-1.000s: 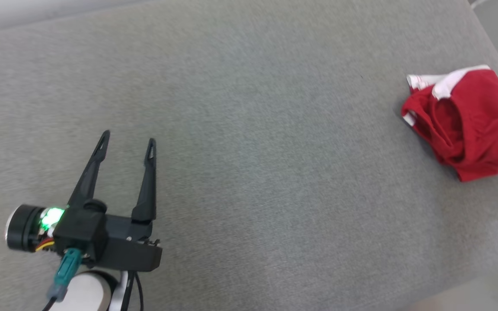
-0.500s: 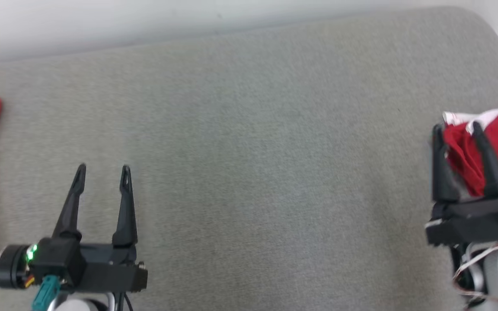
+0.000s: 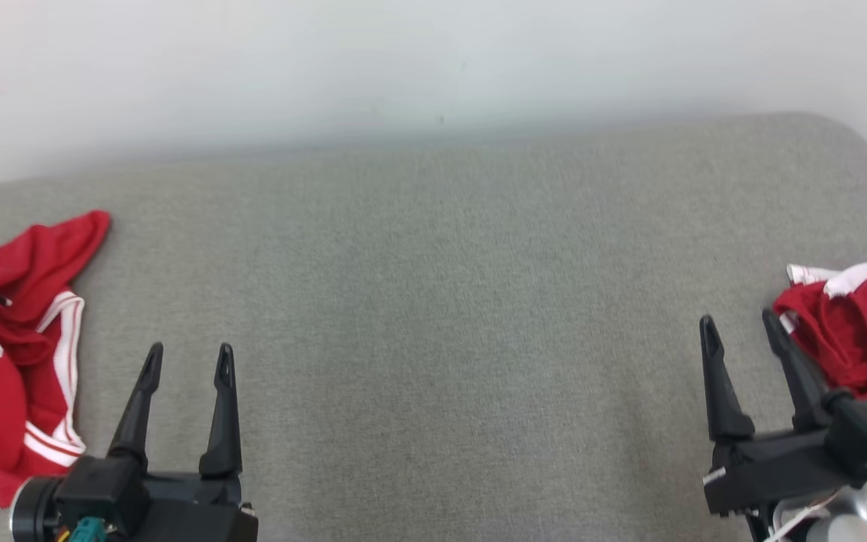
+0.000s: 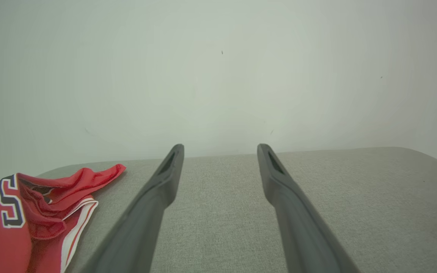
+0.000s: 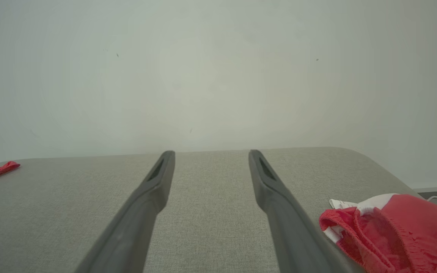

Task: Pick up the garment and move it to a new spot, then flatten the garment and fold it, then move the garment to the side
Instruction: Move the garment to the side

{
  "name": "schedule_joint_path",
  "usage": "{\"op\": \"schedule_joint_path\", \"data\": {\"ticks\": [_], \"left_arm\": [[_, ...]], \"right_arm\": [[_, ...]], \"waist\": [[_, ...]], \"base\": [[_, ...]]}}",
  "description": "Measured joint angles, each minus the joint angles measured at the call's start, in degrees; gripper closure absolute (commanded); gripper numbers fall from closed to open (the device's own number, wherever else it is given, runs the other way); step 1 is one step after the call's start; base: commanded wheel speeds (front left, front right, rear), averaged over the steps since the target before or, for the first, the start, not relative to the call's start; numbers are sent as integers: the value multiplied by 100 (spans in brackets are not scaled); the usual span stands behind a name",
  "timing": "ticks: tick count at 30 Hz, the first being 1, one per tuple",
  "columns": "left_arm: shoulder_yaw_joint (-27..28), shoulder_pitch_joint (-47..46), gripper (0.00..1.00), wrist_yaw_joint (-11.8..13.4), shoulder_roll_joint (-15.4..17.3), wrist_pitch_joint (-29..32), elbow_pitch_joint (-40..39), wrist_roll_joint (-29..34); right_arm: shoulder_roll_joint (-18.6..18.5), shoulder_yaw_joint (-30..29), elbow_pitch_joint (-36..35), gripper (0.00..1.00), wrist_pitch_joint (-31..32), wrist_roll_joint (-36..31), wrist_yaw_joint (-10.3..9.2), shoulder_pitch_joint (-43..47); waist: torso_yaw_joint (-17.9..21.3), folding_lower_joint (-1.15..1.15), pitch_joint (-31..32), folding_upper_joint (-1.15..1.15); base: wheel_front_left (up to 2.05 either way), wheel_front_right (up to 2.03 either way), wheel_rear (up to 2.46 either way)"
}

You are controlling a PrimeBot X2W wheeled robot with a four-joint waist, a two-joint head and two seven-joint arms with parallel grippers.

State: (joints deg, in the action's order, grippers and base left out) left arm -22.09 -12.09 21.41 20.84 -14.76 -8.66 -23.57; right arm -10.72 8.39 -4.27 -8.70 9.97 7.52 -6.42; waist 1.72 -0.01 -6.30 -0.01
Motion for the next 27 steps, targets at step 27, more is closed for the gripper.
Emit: {"op": "schedule_joint_path", "data": {"ticks": [27], "left_arm": [[558,566,0,-461,-407,-14,561,563]], "right_arm": [[224,-99,-309,0,391,-185,0,764]], "waist": [[-146,1,587,0]], "base": [[0,0,0]]}}
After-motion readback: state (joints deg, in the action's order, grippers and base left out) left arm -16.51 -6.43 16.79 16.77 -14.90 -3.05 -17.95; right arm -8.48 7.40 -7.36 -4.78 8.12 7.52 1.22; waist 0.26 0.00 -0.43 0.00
